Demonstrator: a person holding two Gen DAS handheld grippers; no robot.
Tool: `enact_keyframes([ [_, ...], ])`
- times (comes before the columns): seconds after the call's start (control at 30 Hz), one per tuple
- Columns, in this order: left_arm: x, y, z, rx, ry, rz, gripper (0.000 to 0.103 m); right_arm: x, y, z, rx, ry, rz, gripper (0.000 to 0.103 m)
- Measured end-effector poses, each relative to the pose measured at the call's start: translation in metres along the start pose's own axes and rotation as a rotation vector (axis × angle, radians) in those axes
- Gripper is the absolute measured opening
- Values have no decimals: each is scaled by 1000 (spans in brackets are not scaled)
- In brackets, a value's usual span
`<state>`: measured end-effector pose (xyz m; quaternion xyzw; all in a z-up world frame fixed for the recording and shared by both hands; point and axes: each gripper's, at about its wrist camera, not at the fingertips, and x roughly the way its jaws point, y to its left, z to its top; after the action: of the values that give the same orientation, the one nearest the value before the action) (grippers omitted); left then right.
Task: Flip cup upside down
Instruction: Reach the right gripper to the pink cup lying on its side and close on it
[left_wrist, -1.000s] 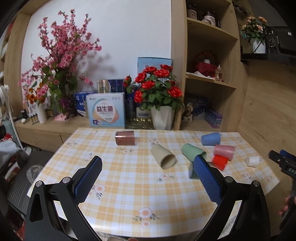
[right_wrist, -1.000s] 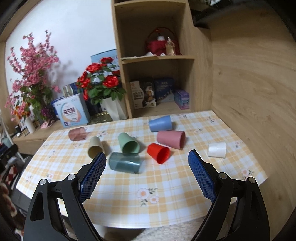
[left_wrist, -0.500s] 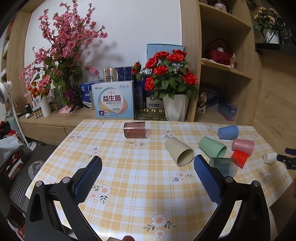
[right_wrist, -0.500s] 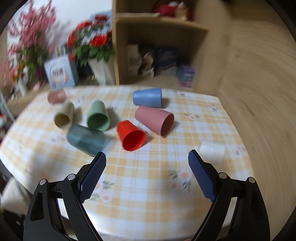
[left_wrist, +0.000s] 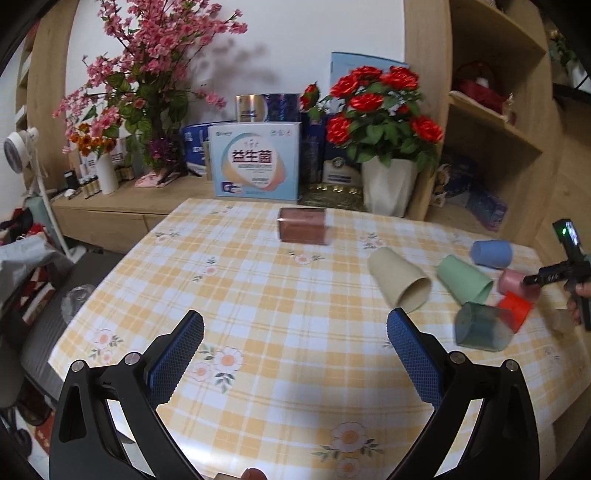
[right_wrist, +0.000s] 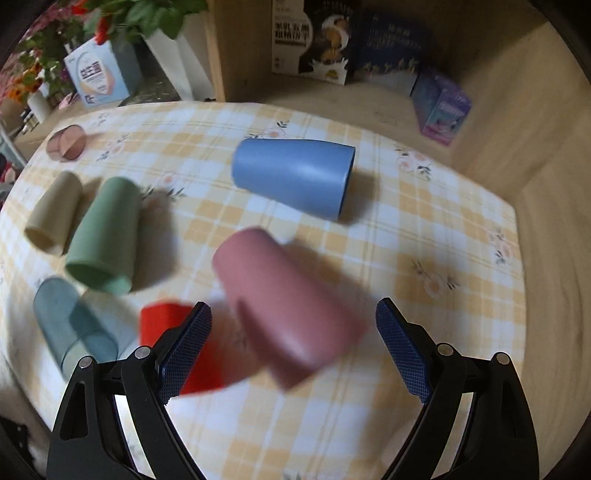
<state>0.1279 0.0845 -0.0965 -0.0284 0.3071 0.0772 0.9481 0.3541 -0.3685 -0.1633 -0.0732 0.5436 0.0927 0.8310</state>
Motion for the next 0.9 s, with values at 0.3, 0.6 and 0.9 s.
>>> enact_keyframes([
  [0.3,23,-3,-5,5,61,15,97,45,9,17,-104,156,60,87],
  [0.6,34,-16,-4,14,81,-8,97,59,-18,9,37,230,68,69],
  [0.9,36,-18,-7,6,103,-31,97,67,-36,-1,171,258,68,69],
])
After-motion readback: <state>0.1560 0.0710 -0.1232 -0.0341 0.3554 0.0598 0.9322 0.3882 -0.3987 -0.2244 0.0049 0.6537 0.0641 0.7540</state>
